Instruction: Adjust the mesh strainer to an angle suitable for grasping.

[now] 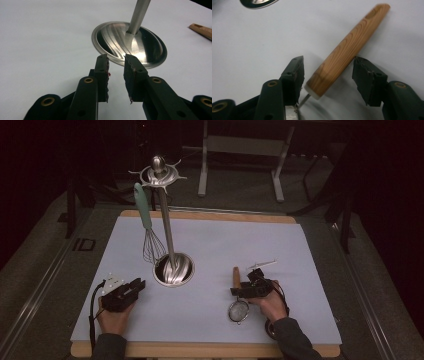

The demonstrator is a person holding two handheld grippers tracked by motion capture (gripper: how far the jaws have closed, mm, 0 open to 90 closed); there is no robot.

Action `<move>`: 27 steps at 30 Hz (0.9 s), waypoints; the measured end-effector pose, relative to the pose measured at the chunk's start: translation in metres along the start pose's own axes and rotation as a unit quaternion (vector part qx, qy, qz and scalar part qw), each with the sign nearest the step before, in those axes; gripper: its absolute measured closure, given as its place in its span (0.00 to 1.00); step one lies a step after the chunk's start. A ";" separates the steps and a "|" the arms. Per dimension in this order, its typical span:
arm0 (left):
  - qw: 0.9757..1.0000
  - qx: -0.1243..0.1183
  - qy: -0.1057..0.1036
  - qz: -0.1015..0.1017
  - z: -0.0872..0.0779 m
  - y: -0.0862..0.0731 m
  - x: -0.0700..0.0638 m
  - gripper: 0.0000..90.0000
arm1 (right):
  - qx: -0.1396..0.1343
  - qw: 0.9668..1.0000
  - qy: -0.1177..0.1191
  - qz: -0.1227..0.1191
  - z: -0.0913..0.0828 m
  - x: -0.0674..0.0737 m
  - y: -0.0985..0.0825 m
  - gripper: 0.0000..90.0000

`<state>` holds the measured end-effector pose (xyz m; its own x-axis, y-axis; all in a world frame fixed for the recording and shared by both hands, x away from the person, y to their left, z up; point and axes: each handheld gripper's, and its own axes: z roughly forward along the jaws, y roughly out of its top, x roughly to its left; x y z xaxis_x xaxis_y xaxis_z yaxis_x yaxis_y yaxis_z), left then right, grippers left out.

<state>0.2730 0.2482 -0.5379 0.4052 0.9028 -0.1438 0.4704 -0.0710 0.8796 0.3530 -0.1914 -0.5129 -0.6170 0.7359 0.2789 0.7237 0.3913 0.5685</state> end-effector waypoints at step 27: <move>1.000 -0.001 0.002 -0.002 0.000 0.000 0.000 0.81 | 0.099 0.995 0.021 -0.014 0.026 0.031 0.026 0.74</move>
<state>0.2731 0.2487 -0.5378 0.4004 0.9045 -0.1467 0.4701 -0.0653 0.8802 0.3605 -0.1439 -0.5094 -0.6473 0.7009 0.2996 0.7502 0.5162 0.4132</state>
